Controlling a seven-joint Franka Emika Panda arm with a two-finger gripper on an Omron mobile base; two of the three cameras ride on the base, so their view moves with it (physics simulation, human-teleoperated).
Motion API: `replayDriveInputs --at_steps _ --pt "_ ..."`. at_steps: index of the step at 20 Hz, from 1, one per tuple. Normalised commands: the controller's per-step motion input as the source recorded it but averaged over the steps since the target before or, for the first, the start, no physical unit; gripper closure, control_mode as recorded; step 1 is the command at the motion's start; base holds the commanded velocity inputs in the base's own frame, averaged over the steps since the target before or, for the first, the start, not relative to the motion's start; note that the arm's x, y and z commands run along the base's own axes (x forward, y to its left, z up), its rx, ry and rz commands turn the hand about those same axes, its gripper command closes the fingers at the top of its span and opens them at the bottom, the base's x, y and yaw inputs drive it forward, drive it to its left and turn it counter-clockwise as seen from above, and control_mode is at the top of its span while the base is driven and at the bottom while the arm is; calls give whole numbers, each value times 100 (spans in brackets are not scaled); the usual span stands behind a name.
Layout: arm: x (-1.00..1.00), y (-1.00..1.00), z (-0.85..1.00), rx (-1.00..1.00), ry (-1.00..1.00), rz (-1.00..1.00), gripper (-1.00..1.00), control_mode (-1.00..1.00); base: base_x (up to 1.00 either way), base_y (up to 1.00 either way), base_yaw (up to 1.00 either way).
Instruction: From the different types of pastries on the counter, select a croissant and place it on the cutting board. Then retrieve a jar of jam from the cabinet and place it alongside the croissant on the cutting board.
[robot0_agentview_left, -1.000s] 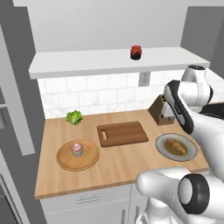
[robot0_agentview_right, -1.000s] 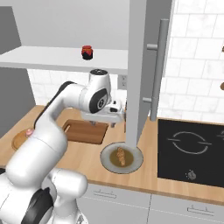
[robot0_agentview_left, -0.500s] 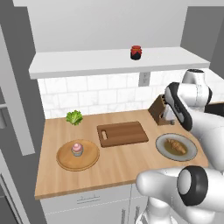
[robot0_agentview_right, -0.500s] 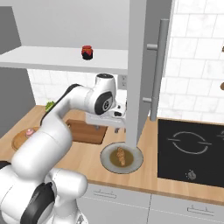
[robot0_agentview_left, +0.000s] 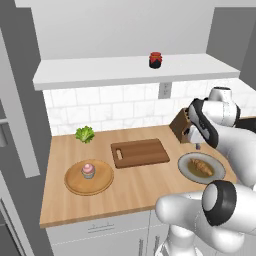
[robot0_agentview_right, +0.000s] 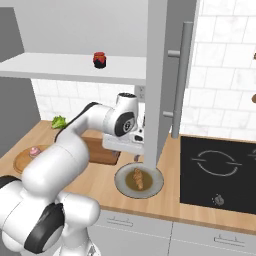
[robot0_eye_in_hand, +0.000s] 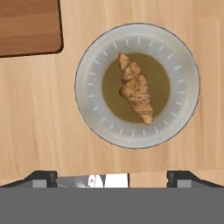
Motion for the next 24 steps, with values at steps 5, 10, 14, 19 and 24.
replayDriveInputs --at_steps 5,10,14,19,24 --pt "-1 -1 -20 1 1 0 -100 -100 0 0 0" --pt "0 -22 -35 0 0 0 -100 -100 0 0 0" --pt "1 -30 -21 0 0 -2 -100 -100 0 0 0" --pt "12 -21 -14 0 0 -5 -100 -100 0 0 0" --pt "25 0 -11 0 0 0 -100 -100 0 0 0"
